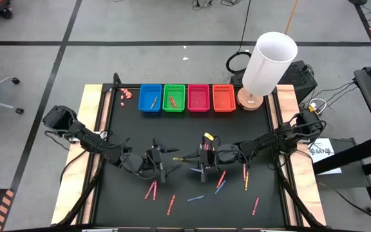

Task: Sort crayons
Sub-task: Put the yellow crayon into the blue bin, then put the red crayon into the orange bin

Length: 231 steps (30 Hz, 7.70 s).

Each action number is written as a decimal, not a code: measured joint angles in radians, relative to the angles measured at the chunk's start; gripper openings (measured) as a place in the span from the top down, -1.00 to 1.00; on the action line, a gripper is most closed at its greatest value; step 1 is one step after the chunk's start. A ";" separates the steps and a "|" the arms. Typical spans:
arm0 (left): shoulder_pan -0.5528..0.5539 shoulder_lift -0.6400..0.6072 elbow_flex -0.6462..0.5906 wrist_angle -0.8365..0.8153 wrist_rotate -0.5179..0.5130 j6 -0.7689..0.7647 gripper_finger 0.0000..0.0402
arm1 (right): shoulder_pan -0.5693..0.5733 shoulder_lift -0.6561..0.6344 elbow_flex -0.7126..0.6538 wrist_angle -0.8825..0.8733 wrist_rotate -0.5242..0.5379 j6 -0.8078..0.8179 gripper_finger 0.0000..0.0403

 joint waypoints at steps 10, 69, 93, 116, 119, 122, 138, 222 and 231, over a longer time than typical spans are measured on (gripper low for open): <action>0.008 0.000 0.000 0.036 0.048 0.053 -0.11 | -0.005 0.000 0.000 0.000 0.000 -0.016 0.92; 0.512 -0.357 0.000 -0.497 -0.106 0.185 0.86 | -0.190 0.001 -0.001 -0.355 0.207 0.078 -0.32; 1.193 -0.241 0.000 -0.745 0.573 -0.135 0.91 | -0.166 0.000 -0.001 -0.354 0.095 0.187 -0.32; 1.188 -0.090 0.000 -0.741 0.601 -0.185 0.18 | -0.117 0.000 -0.001 -0.359 0.104 0.200 -0.32; 1.159 -0.109 0.000 -0.775 0.601 -0.233 0.10 | -0.096 0.000 -0.001 -0.377 0.100 0.219 -0.32; 1.076 -0.167 0.000 -0.858 0.588 -0.288 0.09 | -0.067 0.000 -0.001 -0.381 0.074 0.231 -0.32; 0.312 -0.261 0.000 -1.019 0.074 -0.601 0.31 | -0.019 0.000 0.000 -0.376 0.076 0.268 -0.32; -0.045 0.167 0.197 -1.466 0.261 -1.265 0.32 | 0.042 0.000 -0.001 -0.353 0.180 0.275 -0.32; -0.045 0.166 0.197 -1.447 0.247 -1.221 0.32 | 0.042 0.000 -0.001 -0.352 0.181 0.265 -0.32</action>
